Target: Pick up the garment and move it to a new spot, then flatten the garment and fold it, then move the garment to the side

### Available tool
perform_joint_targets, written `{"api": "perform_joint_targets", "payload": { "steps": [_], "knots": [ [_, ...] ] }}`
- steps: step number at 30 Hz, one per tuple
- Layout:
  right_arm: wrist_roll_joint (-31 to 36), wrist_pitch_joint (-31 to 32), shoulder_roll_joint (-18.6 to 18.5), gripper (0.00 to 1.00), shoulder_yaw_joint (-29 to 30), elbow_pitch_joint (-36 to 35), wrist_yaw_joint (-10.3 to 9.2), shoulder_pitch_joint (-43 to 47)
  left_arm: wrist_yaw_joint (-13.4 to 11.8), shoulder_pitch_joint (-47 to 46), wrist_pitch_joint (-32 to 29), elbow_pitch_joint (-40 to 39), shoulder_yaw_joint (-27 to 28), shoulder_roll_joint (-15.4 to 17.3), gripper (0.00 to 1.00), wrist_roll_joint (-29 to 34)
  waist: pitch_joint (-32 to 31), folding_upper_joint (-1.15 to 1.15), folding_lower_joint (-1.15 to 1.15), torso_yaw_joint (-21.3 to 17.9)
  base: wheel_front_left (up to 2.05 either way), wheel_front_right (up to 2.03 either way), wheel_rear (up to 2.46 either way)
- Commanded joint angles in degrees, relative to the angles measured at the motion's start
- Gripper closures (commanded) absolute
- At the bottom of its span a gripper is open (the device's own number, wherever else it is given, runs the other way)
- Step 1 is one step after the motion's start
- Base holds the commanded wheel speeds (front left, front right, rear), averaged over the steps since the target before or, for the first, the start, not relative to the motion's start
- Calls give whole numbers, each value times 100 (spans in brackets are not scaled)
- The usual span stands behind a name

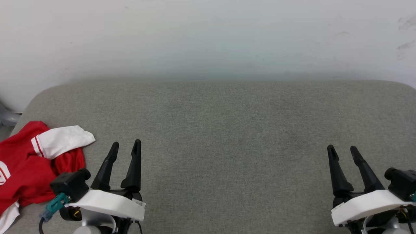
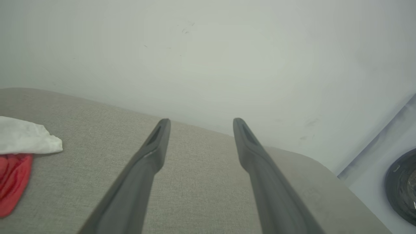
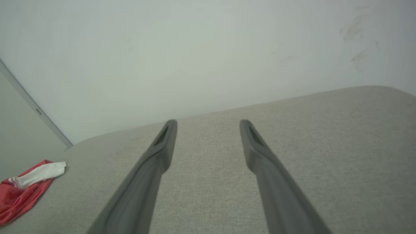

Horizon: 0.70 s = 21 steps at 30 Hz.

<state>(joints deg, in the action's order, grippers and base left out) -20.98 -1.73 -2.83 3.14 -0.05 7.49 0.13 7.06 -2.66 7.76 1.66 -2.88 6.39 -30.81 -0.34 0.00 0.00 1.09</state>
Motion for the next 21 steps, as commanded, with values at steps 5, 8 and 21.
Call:
{"api": "perform_joint_targets", "payload": {
  "steps": [5,8,21],
  "knots": [
    [461,62,-8,0,55,-210,0,56,-41,21,122,-29,-79,83,0,458,-9,0,0,13,0,0,0],
    [626,108,-8,0,92,-255,0,90,-54,39,170,19,-120,118,0,653,-17,0,0,17,0,0,0],
    [1170,217,-8,0,112,-398,0,227,-83,34,341,179,-268,187,0,1309,-20,0,0,28,0,0,0]
  ]
}}
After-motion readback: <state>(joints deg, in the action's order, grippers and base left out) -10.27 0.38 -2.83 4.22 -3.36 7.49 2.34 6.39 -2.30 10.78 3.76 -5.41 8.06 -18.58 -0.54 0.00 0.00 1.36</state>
